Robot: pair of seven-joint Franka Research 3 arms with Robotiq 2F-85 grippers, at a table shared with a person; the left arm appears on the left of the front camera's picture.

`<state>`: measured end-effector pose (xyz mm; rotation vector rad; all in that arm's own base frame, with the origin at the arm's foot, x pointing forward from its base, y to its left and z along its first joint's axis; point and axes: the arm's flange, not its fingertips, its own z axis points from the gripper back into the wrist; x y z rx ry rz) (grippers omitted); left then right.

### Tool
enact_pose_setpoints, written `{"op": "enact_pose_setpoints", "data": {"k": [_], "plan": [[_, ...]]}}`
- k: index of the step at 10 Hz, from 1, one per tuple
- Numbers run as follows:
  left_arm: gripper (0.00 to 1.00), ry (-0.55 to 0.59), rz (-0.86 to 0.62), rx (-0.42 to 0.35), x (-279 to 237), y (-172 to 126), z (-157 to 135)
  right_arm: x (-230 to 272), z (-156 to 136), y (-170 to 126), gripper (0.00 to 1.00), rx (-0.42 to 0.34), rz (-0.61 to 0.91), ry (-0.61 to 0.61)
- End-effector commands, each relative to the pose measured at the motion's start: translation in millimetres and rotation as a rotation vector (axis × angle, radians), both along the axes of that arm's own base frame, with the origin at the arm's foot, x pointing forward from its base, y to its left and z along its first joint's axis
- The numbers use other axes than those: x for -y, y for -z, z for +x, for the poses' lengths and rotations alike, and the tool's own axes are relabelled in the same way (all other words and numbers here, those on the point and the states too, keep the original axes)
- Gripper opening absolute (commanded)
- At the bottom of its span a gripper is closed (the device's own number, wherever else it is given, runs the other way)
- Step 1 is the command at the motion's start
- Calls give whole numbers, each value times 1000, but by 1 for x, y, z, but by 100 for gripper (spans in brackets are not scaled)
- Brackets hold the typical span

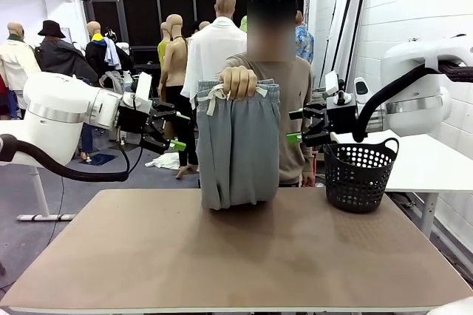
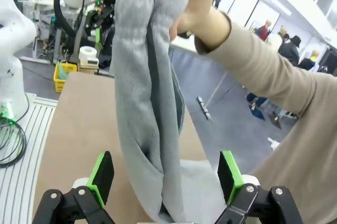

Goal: Fold the training pants.
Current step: Grab both ends of the Training pants handed by a person.

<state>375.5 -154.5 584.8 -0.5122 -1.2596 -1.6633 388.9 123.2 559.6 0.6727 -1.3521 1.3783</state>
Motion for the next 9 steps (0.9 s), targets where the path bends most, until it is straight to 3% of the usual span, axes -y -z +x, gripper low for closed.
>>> {"op": "enact_pose_setpoints", "data": {"k": [1,6,9], "plan": [[100,7,-53,13,3,-1,10,-9,-2,7,100,26,59,-36],[100,75,-194,-33,21,-6,8,-21,-7,-2,100,37,105,-107],[100,103,-187,-52,25,-5,6,-23,-4,-6,100,30,123,-125]]}}
